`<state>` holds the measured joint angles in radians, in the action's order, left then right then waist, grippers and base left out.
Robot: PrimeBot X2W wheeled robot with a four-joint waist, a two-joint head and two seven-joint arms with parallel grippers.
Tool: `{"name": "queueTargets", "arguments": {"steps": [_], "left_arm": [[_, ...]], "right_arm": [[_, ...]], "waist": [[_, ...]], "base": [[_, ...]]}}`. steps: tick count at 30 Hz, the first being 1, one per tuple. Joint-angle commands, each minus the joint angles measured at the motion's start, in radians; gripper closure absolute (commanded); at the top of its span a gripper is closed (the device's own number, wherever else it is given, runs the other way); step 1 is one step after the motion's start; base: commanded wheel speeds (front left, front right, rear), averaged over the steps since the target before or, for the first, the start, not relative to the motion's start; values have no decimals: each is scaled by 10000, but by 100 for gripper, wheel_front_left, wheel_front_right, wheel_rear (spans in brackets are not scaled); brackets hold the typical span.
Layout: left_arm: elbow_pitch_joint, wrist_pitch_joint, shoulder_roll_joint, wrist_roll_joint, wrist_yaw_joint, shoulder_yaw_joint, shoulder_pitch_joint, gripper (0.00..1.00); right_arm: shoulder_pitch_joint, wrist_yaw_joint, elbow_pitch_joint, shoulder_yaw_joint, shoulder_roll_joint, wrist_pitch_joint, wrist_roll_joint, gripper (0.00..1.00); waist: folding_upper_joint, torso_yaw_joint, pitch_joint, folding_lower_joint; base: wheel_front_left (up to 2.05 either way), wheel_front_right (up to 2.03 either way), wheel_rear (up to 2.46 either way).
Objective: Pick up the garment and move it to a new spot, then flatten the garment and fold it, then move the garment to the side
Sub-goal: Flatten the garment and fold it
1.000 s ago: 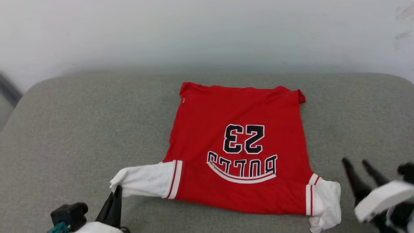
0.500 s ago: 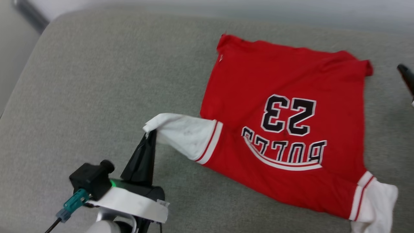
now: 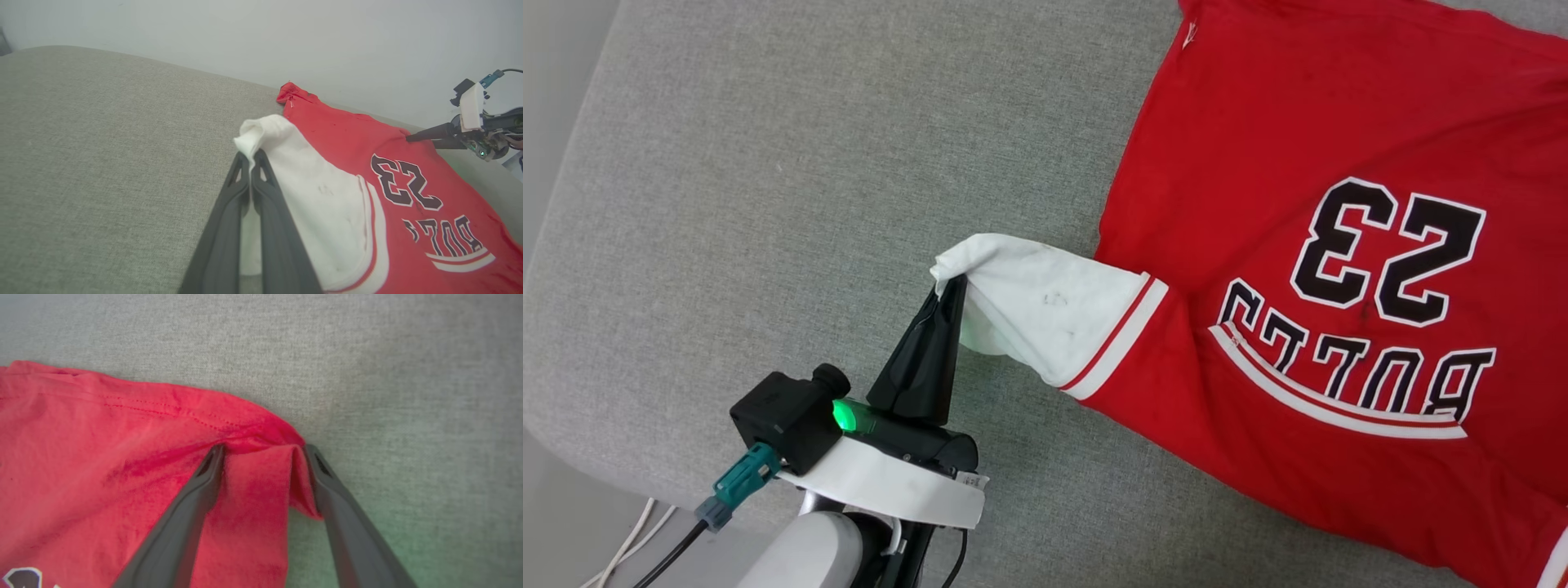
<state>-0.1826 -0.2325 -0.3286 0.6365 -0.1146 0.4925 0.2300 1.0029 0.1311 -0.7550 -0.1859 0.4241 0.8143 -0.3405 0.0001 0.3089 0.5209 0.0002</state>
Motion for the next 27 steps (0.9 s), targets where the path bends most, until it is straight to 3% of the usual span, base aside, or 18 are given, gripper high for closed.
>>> {"name": "queueTargets", "arguments": {"steps": [1,2,8,15,27], "left_arm": [[42,-55,35,-56,30,-15,114,100],[83,-72,45,-47,64,-13,123,100],[387,-93,1,54,104,-29,9,100],[882,-123,-193,326,-150,-380,-640,100],[1147,284,-883,878,-945,-1059,-2303,100]], "right_arm": [[-590,-7,-618,84,-386,499,72,66],[-648,-8,-735,24,-444,694,123,100],[-546,-7,-455,-180,-340,828,542,100],[-970,-7,692,701,61,807,553,100],[-5042,-7,4184,2089,588,1468,-872,100]], "waist": [[-1,10,0,-2],[-1,9,-32,-2],[-1,-67,-515,-2],[-1,-497,-1936,-2],[-1,-1984,-4475,-2]], "base": [[0,0,0],[0,0,0],[0,0,0],[0,0,0],[0,0,0]]}}
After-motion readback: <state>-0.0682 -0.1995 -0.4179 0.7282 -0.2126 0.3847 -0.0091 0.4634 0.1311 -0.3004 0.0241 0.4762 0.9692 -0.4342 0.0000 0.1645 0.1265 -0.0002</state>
